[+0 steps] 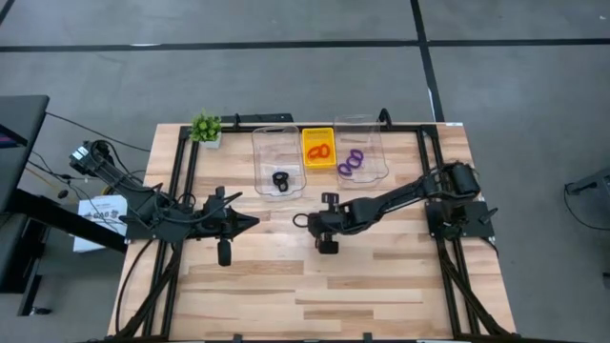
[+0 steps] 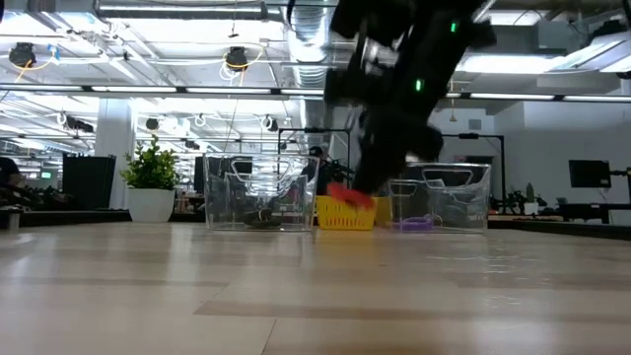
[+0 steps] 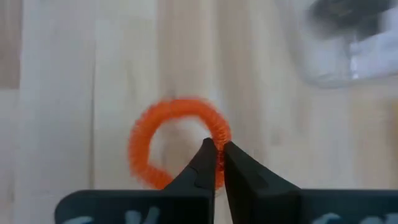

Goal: Sort spring keychains
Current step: Put the orange spring keychain into the yellow bin

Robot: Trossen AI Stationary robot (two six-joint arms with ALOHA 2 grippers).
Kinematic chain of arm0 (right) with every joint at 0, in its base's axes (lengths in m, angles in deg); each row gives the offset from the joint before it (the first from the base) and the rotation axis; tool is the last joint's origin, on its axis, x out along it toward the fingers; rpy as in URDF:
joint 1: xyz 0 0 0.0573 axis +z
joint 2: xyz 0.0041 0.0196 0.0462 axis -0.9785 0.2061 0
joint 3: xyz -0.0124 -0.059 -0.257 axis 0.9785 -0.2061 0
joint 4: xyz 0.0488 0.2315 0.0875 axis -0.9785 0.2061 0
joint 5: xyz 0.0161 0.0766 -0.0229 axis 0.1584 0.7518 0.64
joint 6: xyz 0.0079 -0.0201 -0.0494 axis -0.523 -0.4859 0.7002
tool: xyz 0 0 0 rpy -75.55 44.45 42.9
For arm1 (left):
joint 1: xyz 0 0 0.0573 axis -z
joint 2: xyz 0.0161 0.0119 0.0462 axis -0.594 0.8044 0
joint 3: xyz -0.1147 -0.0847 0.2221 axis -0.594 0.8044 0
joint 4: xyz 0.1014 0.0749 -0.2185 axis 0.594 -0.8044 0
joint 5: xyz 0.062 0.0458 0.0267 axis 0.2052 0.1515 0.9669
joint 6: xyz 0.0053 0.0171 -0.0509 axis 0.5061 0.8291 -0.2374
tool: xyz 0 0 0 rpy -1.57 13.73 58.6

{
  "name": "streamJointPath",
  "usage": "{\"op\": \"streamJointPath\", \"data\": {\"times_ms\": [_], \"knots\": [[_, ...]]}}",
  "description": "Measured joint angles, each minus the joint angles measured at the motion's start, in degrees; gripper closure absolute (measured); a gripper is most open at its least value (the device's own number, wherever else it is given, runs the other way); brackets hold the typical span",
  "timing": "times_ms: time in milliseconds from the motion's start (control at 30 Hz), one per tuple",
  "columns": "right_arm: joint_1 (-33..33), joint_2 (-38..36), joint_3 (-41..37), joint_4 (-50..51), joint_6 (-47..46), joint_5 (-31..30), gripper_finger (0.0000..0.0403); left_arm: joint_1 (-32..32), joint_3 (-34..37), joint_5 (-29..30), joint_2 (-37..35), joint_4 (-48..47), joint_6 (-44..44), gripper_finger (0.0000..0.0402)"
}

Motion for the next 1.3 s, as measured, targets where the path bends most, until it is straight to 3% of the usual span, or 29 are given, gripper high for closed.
{"op": "streamJointPath", "data": {"times_ms": [333, 467, 600, 933, 1300], "knots": [[1.66, -15.59, 0.15, 2.56, 2.28, -11.85, 0.0401, -0.02, 0.00, 0.00, 0.00, 0.02, 0.00, 0.0398], [2.31, -24.62, 0.17, -1.83, 4.35, -17.55, 0.0401, -0.02, 0.00, 0.00, 0.00, 0.02, 0.00, 0.0398], [2.12, -32.01, 0.30, -6.56, 7.64, -19.50, 0.0402, -0.02, 0.00, 0.01, 0.00, 0.02, 0.01, 0.0398], [-4.37, -35.27, 0.30, -2.03, 10.02, -19.16, 0.0402, -0.87, 0.00, 0.44, -0.32, 0.00, 0.24, 0.0398], [-14.05, -35.07, 0.30, -2.57, 12.57, -9.35, 0.0403, -0.87, -0.02, 3.10, -2.50, -0.53, 2.42, 0.0398]]}}
